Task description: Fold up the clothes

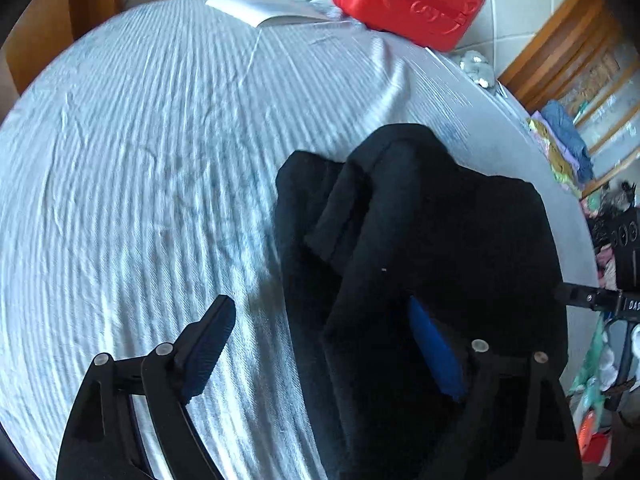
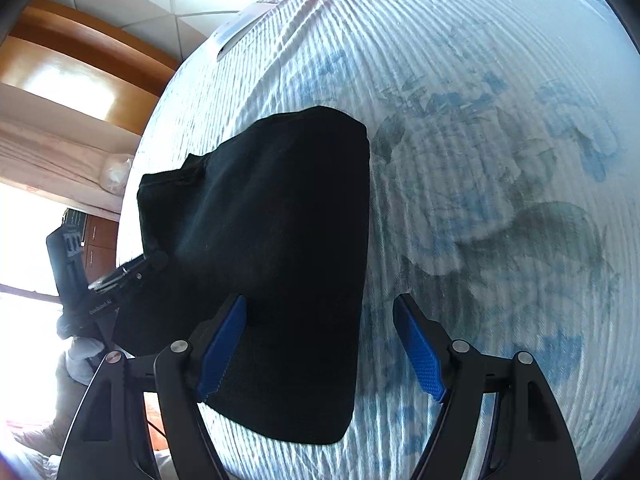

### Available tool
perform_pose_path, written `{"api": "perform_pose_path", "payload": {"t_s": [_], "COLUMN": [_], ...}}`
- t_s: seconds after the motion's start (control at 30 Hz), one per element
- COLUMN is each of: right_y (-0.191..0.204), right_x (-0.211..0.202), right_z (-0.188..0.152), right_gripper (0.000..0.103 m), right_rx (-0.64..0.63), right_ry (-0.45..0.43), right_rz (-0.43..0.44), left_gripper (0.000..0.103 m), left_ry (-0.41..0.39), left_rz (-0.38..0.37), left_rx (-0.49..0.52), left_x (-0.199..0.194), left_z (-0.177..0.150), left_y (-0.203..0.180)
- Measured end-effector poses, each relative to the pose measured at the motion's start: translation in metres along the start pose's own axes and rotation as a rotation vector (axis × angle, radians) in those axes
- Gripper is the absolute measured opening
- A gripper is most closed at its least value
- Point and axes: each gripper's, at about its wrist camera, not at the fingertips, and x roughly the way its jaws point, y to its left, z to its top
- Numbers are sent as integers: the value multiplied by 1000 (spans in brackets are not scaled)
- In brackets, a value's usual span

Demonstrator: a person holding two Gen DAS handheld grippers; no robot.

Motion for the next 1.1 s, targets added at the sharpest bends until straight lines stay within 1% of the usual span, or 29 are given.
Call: {"api": "perform_pose_path", "payload": {"t_s": [0.13,0.17,0.2,0.27,0.3,0.37,0.43,0.53,0.57,0.67,0.7,0.73,0.8,0.9,0.97,1.03,1.07,1.1], "right_y": [1,0,0,5,11,24,32,41,44,44,42,40,36,42,44,41,41,43], "right_x": [9,12,15,22,24,29,33,37,39,40,38,36,35,39,39,39,39,40], "right_z": [5,7,7,7,6,4,4,1,0,3,3,4,4,5,5,6,6,5], "right_gripper": [75,75,76,76,79,81,92,103,103,102,94,79,72,71,71,73,74,83], "right_rx": [-11,-7,0,-15,-42,-98,-110,-108,-112,-100,-101,-102,-98,-125,-133,-115,-120,-129], "right_ry": [17,22,26,39,34,29,20,-12,-17,-1,8,18,33,47,51,54,56,60], "right_rz": [15,19,28,65,56,19,0,-22,-43,-49,-62,-76,-79,-124,-133,-117,-113,-106], "left_gripper": [89,85,80,58,55,55,55,50,50,50,49,48,47,45,45,46,46,46], "left_ry": [8,13,17,14,12,17,23,20,20,22,23,24,25,26,30,33,34,34], "left_rz": [-36,-46,-66,-92,-85,-72,-88,-100,-102,-110,-111,-111,-108,-95,-96,-90,-87,-86], "left_rx": [3,5,9,34,54,75,65,59,58,53,54,56,59,67,67,70,68,66], "left_x": [2,1,0,-5,-7,-6,-5,-7,-7,-8,-8,-8,-9,-8,-8,-8,-8,-8], "left_z": [-1,0,0,0,0,0,1,0,0,0,-1,-1,-1,-1,-1,-1,-1,-1], "left_y": [6,6,5,-1,-5,-9,-6,-5,-4,-2,-3,-3,-4,-6,-6,-6,-6,-6]}}
